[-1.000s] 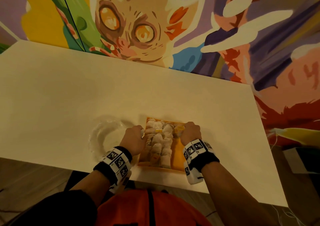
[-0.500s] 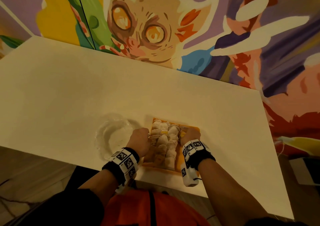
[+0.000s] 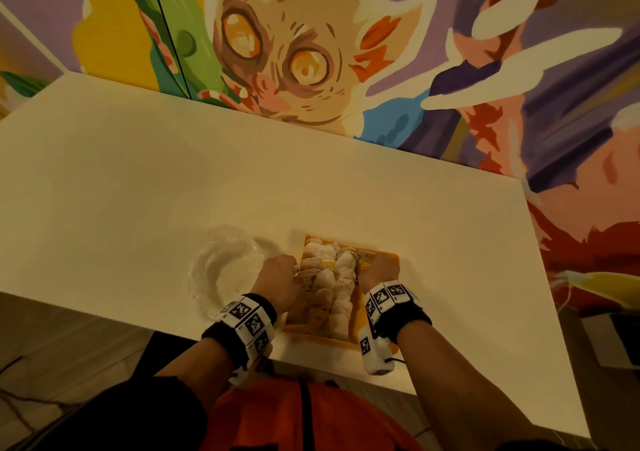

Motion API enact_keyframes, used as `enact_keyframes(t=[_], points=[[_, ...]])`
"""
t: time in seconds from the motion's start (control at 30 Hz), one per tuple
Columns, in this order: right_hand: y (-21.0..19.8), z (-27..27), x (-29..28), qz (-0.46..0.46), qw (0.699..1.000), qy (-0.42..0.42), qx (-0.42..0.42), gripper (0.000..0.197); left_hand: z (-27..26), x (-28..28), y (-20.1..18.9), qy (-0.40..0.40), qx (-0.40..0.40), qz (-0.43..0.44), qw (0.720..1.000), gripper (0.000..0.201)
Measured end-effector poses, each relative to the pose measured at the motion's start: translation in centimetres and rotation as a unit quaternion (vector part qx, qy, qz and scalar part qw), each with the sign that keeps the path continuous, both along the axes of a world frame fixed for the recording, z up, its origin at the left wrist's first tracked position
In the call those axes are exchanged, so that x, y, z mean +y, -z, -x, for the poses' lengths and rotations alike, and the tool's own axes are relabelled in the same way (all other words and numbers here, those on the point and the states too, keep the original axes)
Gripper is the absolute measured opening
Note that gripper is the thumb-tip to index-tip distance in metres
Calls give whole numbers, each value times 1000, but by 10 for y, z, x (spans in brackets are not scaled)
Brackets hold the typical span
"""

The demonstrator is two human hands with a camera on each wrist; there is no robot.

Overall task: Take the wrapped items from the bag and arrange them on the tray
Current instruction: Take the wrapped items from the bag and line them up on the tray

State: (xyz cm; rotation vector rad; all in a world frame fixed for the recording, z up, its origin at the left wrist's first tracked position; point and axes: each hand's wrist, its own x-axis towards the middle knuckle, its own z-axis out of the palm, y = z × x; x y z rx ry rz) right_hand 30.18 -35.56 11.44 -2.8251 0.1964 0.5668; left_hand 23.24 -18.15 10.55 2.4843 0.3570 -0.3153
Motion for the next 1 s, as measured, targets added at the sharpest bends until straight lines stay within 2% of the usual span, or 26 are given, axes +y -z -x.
enact_keyframes(t=[0.07, 0.13, 0.17, 0.2, 0.23, 0.27, 0.33, 0.37, 0.43, 0.47, 0.53, 0.6, 0.67, 0.77, 0.83, 0.87, 1.0], points=[[-3, 1, -4, -23, 1000, 11, -4, 39, 1, 3, -5, -8, -13, 18, 1000, 19], [-8, 3, -8, -54, 998, 31, 13, 22, 3, 6, -12, -34, -36, 56, 997, 20], [-9, 4, -11, -66, 997, 35, 19, 17, 4, 9, -14, -72, -45, 110, 990, 19], [-8, 5, -15, -75, 997, 30, 15, 18, 5, 11, -17, -134, -48, 210, 967, 20], [-8, 6, -19, -83, 996, 20, 13, 21, 6, 12, -21, -202, -43, 323, 924, 20], [-8, 8, -23, -95, 995, 8, 10, 25, 7, 14, -25, -257, -37, 422, 869, 20], [-15, 15, -26, -144, 989, -13, -13, 31, 10, 16, -36, -320, -28, 557, 766, 22], [-22, 19, -24, -180, 982, -25, -40, 29, 11, 15, -41, -332, -29, 602, 726, 22], [-38, 31, -15, -268, 956, -74, -93, 21, 12, 10, -48, -346, -25, 653, 673, 17], [-47, 37, -10, -318, 937, -103, -96, 20, 14, 7, -48, -353, -20, 666, 657, 15], [-58, 50, 0, -392, 902, -176, -50, 25, 19, -4, -52, -349, -3, 676, 649, 14], [-59, 61, 5, -415, 878, -237, -8, 35, 26, -18, -57, -330, 9, 688, 646, 18], [-51, 65, 5, -382, 882, -274, -28, 34, 33, -31, -63, -328, 13, 700, 634, 27], [-41, 68, -2, -361, 886, -281, -79, 15, 44, -45, -61, -323, -5, 702, 634, 46], [-37, 69, -10, -372, 887, -260, -85, 8, 49, -50, -56, -330, 3, 699, 635, 40], [-36, 69, -15, -384, 887, -242, -83, 5, 49, -52, -53, -337, 12, 690, 641, 34], [-28, 66, -38, -398, 894, -190, -78, 7, 44, -57, -40, -344, 37, 609, 714, 10]])
